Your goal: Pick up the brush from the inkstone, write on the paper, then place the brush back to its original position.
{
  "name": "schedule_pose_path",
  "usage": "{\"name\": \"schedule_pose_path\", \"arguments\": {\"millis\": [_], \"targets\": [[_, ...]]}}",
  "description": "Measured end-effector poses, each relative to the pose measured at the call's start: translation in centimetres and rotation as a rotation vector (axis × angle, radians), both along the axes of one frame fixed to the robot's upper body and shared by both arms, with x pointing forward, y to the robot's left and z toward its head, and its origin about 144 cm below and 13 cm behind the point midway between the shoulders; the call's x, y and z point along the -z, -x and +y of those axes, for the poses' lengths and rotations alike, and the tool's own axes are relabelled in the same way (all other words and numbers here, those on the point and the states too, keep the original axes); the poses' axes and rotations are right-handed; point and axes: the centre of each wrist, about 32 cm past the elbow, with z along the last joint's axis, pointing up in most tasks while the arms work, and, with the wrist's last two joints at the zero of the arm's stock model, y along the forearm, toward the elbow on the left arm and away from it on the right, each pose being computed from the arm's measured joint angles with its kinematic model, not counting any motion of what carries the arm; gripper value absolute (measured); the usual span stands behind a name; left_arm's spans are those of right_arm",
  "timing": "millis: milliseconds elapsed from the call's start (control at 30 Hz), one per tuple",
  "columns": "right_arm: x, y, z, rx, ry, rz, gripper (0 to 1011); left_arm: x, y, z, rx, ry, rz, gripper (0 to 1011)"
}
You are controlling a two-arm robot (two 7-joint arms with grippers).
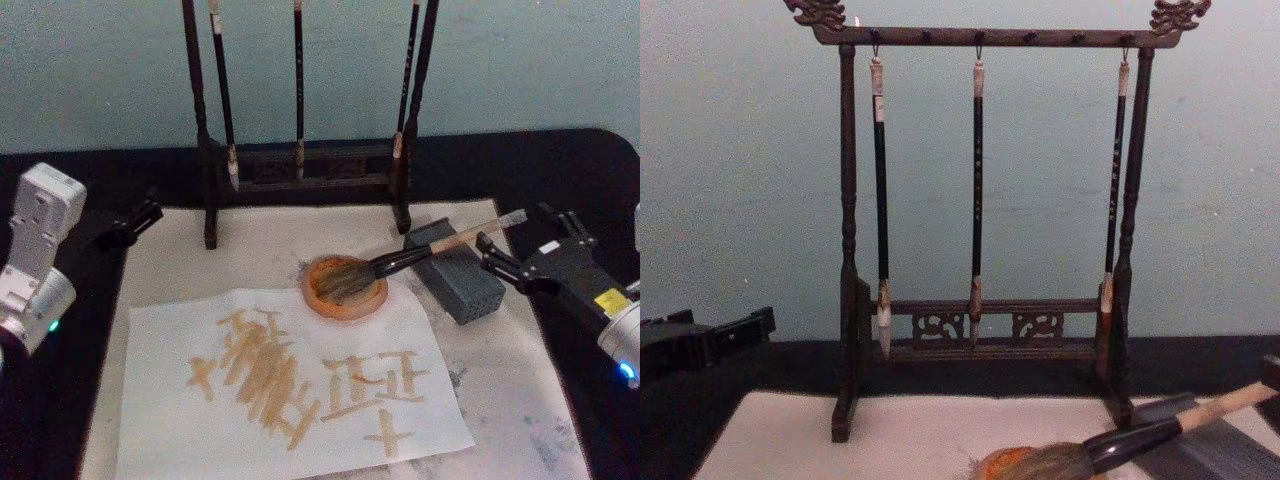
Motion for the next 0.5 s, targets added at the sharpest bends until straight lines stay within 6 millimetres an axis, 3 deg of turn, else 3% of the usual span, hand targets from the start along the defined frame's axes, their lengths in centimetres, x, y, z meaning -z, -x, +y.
{"name": "schedule_pose_path", "arguments": {"millis": [500], "targets": [[1.7, -0.3, -1.1, -0.05, -0.342, 0.159, 1008, 0.0, 0.0, 0.0, 0.0, 0.0, 0.0, 1002]]}}
